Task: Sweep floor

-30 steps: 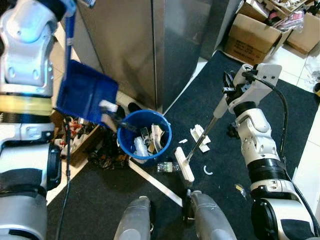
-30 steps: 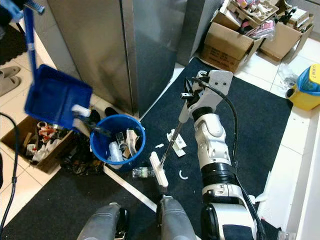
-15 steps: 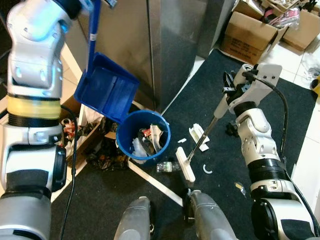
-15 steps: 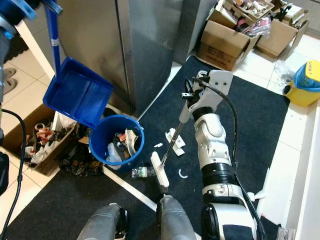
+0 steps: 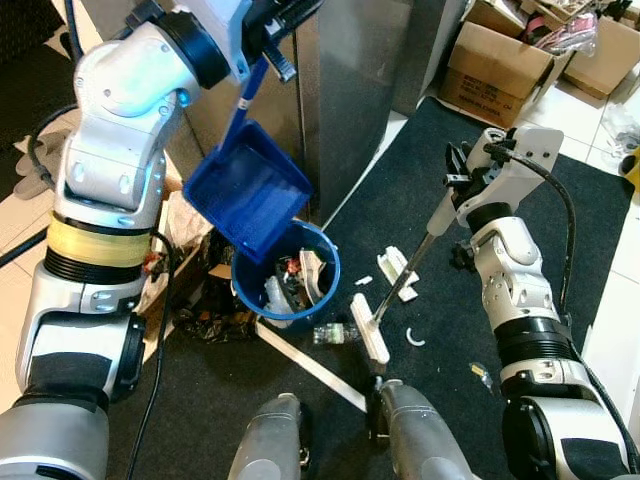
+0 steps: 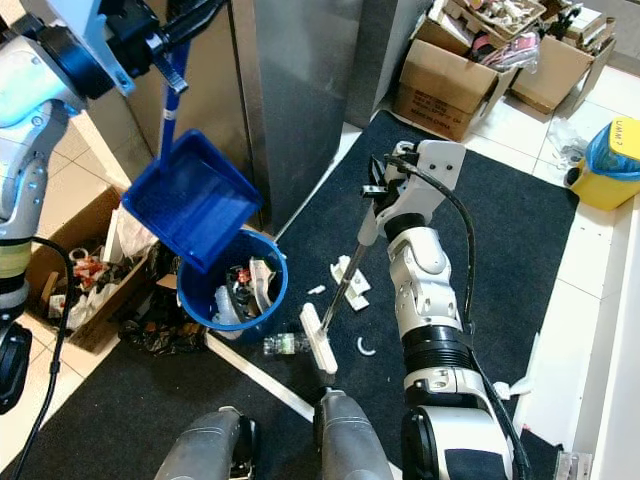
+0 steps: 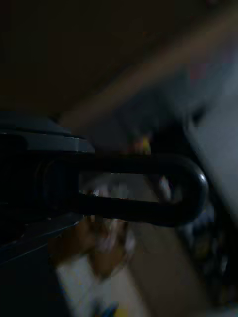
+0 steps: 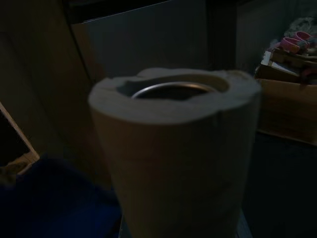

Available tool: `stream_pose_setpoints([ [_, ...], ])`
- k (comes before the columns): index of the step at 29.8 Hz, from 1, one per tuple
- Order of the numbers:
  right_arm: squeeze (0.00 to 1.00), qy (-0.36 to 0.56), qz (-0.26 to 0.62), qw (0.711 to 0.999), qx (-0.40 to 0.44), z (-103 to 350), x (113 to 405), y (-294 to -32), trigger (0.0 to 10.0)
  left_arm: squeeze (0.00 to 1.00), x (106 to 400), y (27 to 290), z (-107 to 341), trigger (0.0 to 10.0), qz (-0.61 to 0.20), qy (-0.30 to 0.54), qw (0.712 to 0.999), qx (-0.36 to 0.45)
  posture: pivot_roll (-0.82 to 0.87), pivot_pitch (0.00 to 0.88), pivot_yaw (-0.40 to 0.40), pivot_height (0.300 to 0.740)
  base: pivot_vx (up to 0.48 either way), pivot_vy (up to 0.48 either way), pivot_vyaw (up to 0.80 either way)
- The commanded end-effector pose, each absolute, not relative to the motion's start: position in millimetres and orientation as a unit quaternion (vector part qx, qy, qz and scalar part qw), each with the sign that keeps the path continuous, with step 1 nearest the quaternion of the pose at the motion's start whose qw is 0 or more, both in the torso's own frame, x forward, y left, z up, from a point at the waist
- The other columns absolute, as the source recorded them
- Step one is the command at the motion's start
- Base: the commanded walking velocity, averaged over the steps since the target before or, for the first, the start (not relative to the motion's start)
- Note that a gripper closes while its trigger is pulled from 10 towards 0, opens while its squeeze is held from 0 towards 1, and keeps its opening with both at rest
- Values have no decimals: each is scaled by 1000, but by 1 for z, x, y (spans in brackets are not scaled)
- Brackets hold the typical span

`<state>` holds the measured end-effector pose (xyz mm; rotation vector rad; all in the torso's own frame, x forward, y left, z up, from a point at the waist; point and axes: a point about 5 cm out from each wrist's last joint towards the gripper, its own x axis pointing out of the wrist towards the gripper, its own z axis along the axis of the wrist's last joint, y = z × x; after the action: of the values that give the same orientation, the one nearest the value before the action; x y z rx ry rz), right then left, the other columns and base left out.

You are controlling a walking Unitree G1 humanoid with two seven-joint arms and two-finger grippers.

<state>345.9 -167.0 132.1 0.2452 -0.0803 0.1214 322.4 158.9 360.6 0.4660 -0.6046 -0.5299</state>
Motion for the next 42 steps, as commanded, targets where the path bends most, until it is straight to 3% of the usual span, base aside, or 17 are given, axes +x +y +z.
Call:
stream_pose_setpoints([
  [1,0,-52,39,989,133,138,347,-177,10000,0,317,175,382,10000,-207,-322,907,174,43,87,16,740,0,0,0],
  [6,0,-55,-3,992,113,146,352,-190,10000,0,310,193,390,10000,-162,-340,921,97,40,85,5,740,0,0,0],
  [16,0,-62,-45,990,117,150,353,-210,10000,0,307,199,387,10000,-127,-328,935,34,38,82,1,740,0,0,0],
  [30,0,-67,-44,990,119,149,351,-213,10000,0,309,195,383,10000,-117,-312,943,11,19,74,9,740,0,0,0],
  [42,0,-65,-39,990,121,149,352,-212,10000,0,310,193,381,10000,-118,-309,944,9,19,70,9,740,0,0,-722],
])
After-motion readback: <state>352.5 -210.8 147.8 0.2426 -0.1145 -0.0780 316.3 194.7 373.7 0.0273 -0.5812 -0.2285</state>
